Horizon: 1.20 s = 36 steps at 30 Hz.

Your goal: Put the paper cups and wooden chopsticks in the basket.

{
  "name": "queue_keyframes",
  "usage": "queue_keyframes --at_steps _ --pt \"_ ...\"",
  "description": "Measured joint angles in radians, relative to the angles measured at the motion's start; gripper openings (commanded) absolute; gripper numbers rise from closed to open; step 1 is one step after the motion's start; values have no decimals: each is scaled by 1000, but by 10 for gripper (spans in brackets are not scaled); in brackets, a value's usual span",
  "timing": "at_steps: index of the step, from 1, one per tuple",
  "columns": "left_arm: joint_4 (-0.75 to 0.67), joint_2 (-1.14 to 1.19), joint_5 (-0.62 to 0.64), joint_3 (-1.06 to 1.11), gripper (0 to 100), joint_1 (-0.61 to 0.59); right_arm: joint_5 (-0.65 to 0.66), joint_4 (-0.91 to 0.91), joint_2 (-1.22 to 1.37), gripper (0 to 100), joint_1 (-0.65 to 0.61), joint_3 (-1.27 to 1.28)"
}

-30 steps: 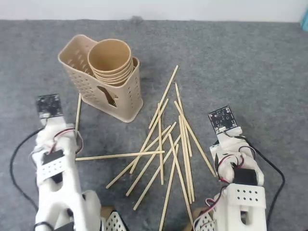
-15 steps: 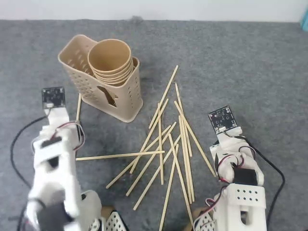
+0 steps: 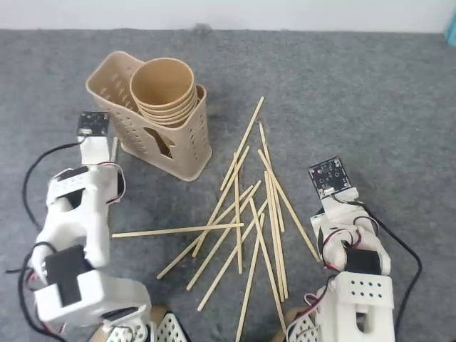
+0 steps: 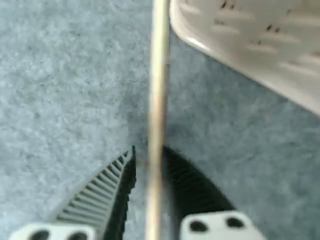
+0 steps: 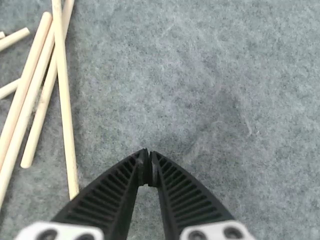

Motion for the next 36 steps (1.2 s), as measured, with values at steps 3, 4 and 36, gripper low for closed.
queue_keyframes --at_steps 3,4,36 --pt "58 6 3 -2 13 -5 0 0 0 8 0 0" --pt "69 6 -2 -3 13 -5 0 0 0 8 0 0" --pt "-20 -310 -2 -15 13 -336 0 0 0 8 0 0"
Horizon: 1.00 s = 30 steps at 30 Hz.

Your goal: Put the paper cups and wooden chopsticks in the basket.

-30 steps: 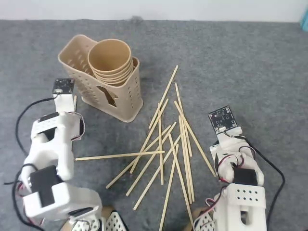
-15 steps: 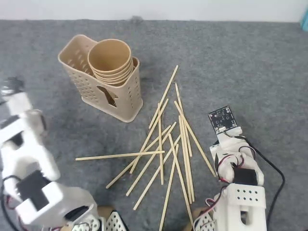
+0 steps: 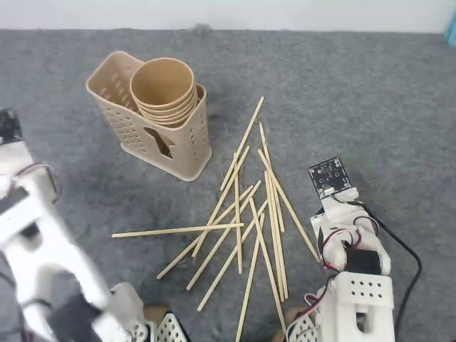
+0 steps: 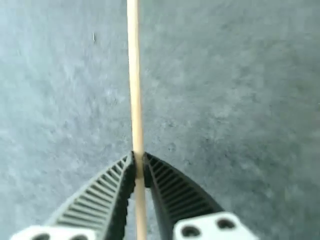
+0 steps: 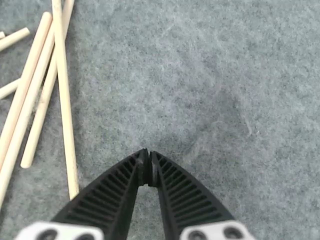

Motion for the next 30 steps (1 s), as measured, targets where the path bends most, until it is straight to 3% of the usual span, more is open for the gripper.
queue_keyframes --at_steps 4,6,14,21,27,30 --pt "-8 -198 6 48 13 66 0 0 0 8 0 0" --pt "-9 -239 66 31 13 100 0 0 0 8 0 0" --pt "-69 -236 324 -288 13 232 0 0 0 8 0 0" --pt "-471 -175 450 -358 13 353 0 0 0 8 0 0" --pt "-908 -37 457 -302 13 451 0 0 0 8 0 0" --pt "-1056 66 457 -299 13 479 6 0 0 8 0 0"
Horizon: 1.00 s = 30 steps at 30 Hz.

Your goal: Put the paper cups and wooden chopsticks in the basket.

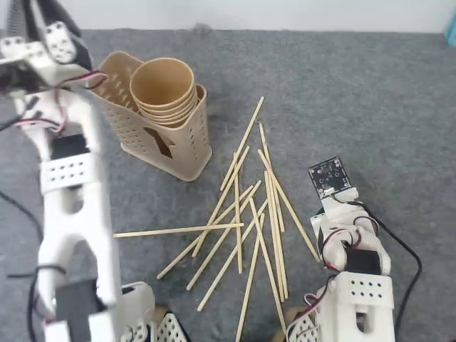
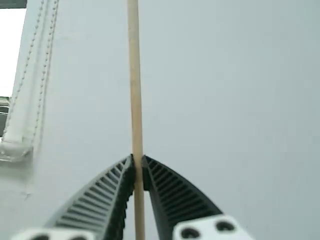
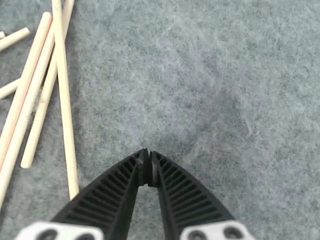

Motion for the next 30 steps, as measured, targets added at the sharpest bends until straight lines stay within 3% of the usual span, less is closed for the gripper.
queue_keyframes --at_steps 7,22,24,28,30 --pt "-46 178 0 52 13 2 18 0 0 8 0 0" --pt "-52 121 0 293 17 6 18 0 0 8 0 0" --pt "-55 103 0 315 55 6 18 0 0 8 0 0" --pt "-55 77 -3 342 258 8 18 0 3 8 0 0" --pt "-55 46 -12 365 304 8 18 0 3 8 0 0"
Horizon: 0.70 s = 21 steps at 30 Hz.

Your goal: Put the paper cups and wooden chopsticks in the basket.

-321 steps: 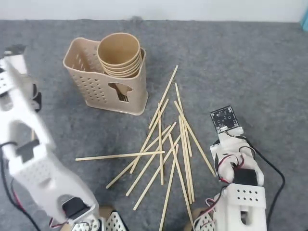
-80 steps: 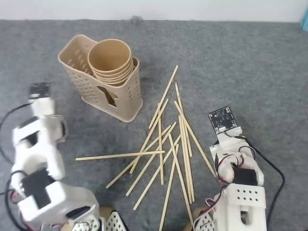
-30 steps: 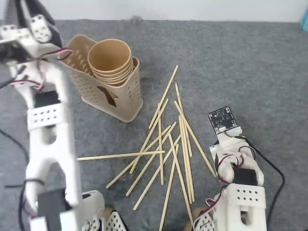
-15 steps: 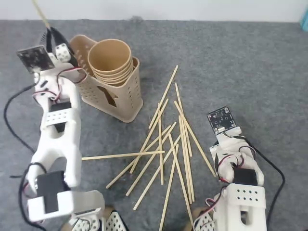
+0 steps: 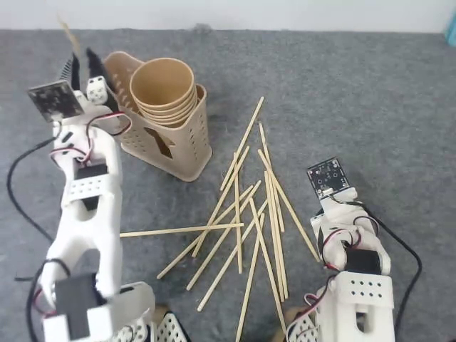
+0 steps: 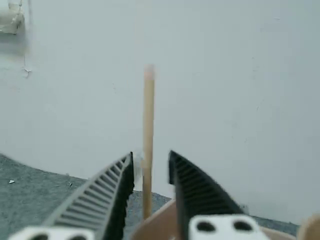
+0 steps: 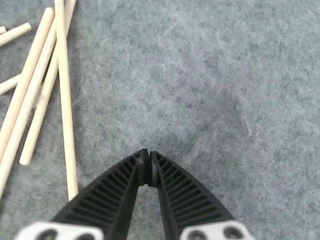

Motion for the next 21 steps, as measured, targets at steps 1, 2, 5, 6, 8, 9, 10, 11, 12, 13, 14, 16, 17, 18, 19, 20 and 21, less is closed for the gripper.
queue_keyframes --at_steps 1,2,5,6,8,9,10,11,12,13,14,16,17,18,19,20,21 --pt "0 -20 0 15 303 0 0 0 3 8 0 0" --pt "0 -37 0 32 294 0 0 0 5 8 0 0" --pt "60 -112 0 46 239 -6 0 0 6 8 0 0" --pt "92 -147 0 46 213 -11 0 0 6 8 0 0" --pt "161 -222 0 46 155 -29 0 0 6 8 0 0" --pt "201 -264 0 43 125 -40 0 0 6 8 0 0" --pt "250 -307 0 32 94 -49 0 0 6 8 0 0" --pt "302 -345 0 14 65 -60 0 0 6 8 0 0" --pt "365 -382 0 -14 36 -74 0 0 6 8 0 0" --pt "436 -417 0 -51 14 -89 0 0 6 8 0 0" --pt "508 -443 0 -94 9 -107 0 0 6 8 0 0" --pt "664 -470 0 -198 13 -143 0 0 6 8 0 0" --pt "743 -471 5 -253 13 -158 0 0 6 8 0 0" --pt "819 -470 5 -307 13 -172 0 0 6 8 0 0" --pt "890 -460 5 -362 13 -183 0 0 6 8 0 0" --pt "954 -445 5 -413 13 -195 0 0 6 8 0 0" --pt "1010 -422 3 -462 13 -207 0 0 6 8 0 0"
